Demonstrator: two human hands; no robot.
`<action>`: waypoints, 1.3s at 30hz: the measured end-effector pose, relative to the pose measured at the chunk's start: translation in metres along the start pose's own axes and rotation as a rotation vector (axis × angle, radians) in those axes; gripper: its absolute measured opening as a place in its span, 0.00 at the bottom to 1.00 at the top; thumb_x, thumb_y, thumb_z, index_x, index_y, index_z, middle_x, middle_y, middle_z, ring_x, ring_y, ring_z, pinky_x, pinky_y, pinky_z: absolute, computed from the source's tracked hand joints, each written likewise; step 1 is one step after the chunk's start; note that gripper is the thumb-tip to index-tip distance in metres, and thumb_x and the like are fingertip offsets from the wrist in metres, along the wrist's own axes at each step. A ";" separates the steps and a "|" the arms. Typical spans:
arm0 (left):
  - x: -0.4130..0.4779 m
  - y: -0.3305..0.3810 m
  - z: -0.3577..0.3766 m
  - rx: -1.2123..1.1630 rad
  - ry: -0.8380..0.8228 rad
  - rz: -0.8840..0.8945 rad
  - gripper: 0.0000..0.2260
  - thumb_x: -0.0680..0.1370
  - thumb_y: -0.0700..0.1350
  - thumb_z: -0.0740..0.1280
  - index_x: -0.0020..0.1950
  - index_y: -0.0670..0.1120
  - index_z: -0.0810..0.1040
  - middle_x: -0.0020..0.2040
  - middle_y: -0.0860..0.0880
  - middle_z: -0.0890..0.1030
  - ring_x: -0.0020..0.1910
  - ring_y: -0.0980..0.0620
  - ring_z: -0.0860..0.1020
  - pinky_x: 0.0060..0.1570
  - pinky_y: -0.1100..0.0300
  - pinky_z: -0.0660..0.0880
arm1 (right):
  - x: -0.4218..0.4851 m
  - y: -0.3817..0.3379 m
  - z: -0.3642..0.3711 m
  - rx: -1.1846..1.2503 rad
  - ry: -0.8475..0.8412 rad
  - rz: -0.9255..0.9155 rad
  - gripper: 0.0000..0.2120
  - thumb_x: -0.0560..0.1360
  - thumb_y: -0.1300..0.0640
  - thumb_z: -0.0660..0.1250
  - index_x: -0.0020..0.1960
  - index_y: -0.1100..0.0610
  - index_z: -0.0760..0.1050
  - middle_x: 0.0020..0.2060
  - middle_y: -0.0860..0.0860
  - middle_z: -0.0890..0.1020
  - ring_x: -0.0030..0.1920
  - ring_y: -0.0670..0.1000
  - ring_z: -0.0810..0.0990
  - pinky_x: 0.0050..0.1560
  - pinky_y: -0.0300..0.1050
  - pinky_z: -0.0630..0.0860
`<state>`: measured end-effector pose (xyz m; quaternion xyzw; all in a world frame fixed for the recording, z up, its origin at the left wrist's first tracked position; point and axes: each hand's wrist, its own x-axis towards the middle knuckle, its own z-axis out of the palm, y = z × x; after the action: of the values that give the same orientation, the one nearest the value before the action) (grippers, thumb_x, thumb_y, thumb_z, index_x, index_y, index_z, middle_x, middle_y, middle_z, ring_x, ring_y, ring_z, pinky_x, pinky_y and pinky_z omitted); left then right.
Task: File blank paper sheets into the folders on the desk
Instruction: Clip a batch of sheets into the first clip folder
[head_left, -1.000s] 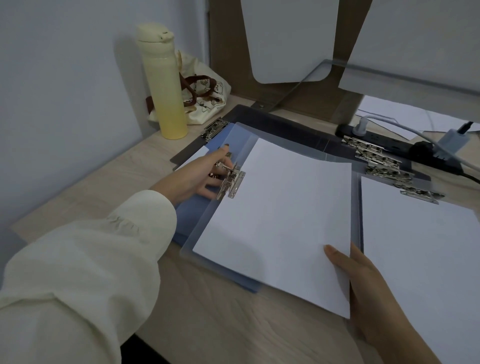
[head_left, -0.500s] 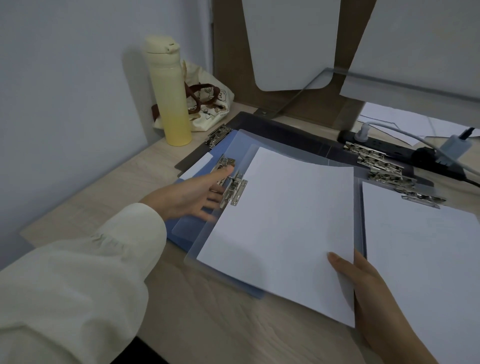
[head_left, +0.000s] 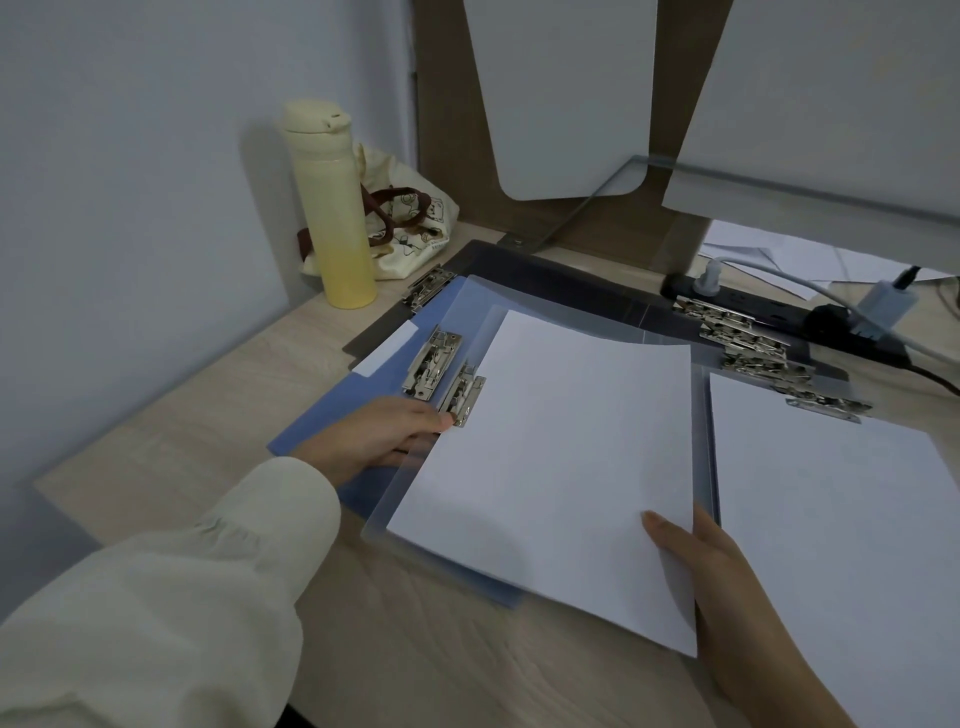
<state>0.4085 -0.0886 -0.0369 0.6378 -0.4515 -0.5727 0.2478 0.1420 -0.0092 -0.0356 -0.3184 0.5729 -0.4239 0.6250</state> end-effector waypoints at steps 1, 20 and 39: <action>0.000 -0.001 0.001 0.006 0.013 0.014 0.09 0.78 0.47 0.64 0.55 0.46 0.77 0.51 0.48 0.83 0.50 0.52 0.80 0.46 0.64 0.76 | 0.001 0.001 0.000 0.000 0.003 -0.005 0.13 0.78 0.60 0.60 0.60 0.52 0.74 0.50 0.52 0.83 0.49 0.54 0.81 0.41 0.46 0.75; -0.039 0.010 0.023 -0.266 0.160 0.162 0.08 0.79 0.47 0.61 0.55 0.50 0.77 0.59 0.50 0.80 0.52 0.61 0.79 0.54 0.67 0.73 | 0.012 0.009 -0.010 -1.434 0.197 -0.436 0.19 0.79 0.47 0.51 0.59 0.56 0.71 0.62 0.53 0.68 0.64 0.53 0.66 0.60 0.41 0.65; -0.087 0.088 0.212 0.150 -0.228 0.518 0.18 0.79 0.48 0.61 0.70 0.54 0.68 0.68 0.57 0.71 0.64 0.60 0.69 0.52 0.72 0.65 | -0.081 -0.107 -0.150 0.202 -0.177 -0.447 0.30 0.80 0.43 0.46 0.40 0.51 0.85 0.36 0.50 0.85 0.37 0.48 0.84 0.34 0.35 0.78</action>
<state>0.1858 -0.0123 0.0330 0.4493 -0.6654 -0.5234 0.2853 -0.0225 0.0297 0.0740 -0.4091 0.3863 -0.5769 0.5921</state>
